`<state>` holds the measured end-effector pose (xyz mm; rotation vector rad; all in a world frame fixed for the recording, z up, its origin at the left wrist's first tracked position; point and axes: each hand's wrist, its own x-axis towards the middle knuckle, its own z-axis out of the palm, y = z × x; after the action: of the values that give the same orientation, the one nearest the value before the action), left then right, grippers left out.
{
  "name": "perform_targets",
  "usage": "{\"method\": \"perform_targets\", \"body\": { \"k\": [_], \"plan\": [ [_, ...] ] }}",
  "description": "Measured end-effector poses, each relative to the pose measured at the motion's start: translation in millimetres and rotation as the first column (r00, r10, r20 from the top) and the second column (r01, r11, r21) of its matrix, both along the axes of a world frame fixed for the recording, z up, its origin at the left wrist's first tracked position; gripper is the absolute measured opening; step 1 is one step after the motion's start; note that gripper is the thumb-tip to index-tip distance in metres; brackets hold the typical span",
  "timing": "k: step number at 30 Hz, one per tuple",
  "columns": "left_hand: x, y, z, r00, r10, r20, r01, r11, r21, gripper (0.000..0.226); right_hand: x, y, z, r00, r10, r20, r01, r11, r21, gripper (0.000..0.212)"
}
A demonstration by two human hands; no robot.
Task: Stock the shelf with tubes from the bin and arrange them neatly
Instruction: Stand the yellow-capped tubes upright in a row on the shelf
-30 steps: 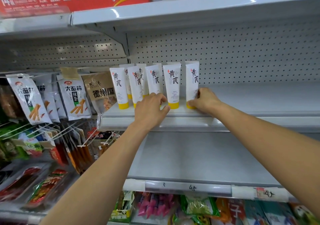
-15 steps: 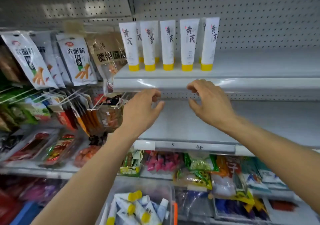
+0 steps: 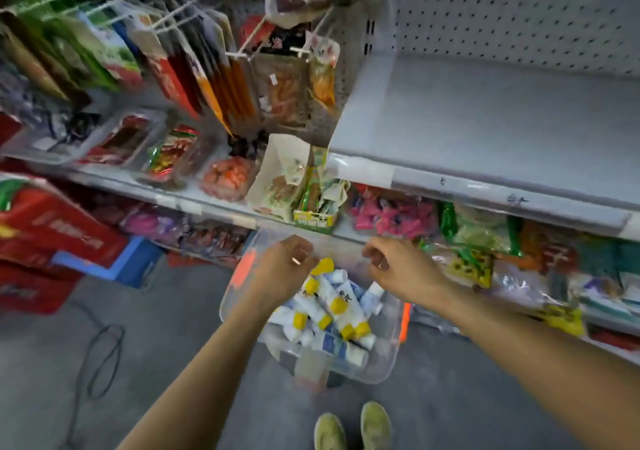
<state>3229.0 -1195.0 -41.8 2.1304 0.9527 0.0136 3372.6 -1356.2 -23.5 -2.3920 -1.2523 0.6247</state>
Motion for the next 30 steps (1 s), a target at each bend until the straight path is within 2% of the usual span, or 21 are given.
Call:
{"method": "perform_targets", "body": {
  "k": [2, 4, 6, 8, 9, 12, 15, 17, 20, 23, 26, 28, 30],
  "plan": [
    [-6, 4, -38, 0.996, 0.087, -0.033, -0.090, 0.988, -0.126, 0.010, -2, 9, -43, 0.996, 0.017, -0.084, -0.024, 0.997, -0.077, 0.007],
    [-10, 6, -72, 0.982, 0.170, -0.079, -0.185, 0.944, -0.273, 0.010, -3, 17, -85, 0.988, 0.002, -0.151, -0.026, 0.987, -0.158, 0.011],
    [-8, 11, -103, 0.953, 0.267, -0.142, -0.303, 0.835, -0.459, 0.019, -3, 24, -125, 0.978, -0.028, -0.205, -0.021, 0.972, -0.234, 0.019],
    [2, 14, -128, 0.911, 0.355, -0.209, -0.406, 0.686, -0.604, 0.010, -4, 31, -162, 0.972, -0.039, -0.234, -0.033, 0.955, -0.295, 0.026],
    [9, 16, -143, 0.891, 0.391, -0.230, -0.443, 0.642, -0.626, 0.005, -4, 35, -179, 0.971, -0.037, -0.236, -0.041, 0.947, -0.317, 0.030],
    [35, 27, -188, 0.831, 0.510, -0.225, -0.535, 0.619, -0.575, 0.034, -5, 48, -223, 0.977, -0.028, -0.209, -0.051, 0.930, -0.364, 0.036],
    [63, 42, -222, 0.745, 0.608, -0.275, -0.641, 0.538, -0.547, 0.065, -7, 60, -260, 0.984, -0.026, -0.178, -0.044, 0.924, -0.380, 0.050],
    [75, 51, -244, 0.719, 0.629, -0.296, -0.681, 0.553, -0.481, 0.084, -10, 67, -280, 0.987, -0.021, -0.162, -0.043, 0.923, -0.382, 0.060],
    [87, 59, -271, 0.728, 0.581, -0.363, -0.685, 0.613, -0.394, 0.097, -16, 78, -301, 0.993, -0.001, -0.118, -0.045, 0.923, -0.381, 0.074],
    [92, 65, -282, 0.678, 0.639, -0.364, -0.729, 0.522, -0.443, 0.092, -19, 86, -312, 0.998, 0.018, -0.060, -0.040, 0.922, -0.385, 0.074],
    [92, 71, -282, 0.727, 0.606, -0.323, -0.673, 0.535, -0.510, 0.078, -17, 92, -312, 0.998, 0.028, -0.050, -0.046, 0.908, -0.416, 0.065],
    [86, 70, -271, 0.671, 0.654, -0.349, -0.713, 0.440, -0.546, 0.077, -14, 92, -306, 0.999, 0.024, -0.043, -0.040, 0.899, -0.437, 0.057],
    [77, 63, -258, 0.635, 0.676, -0.373, -0.726, 0.358, -0.587, 0.066, -12, 87, -296, 0.999, 0.033, -0.042, -0.049, 0.882, -0.468, 0.057]
  ]
}}
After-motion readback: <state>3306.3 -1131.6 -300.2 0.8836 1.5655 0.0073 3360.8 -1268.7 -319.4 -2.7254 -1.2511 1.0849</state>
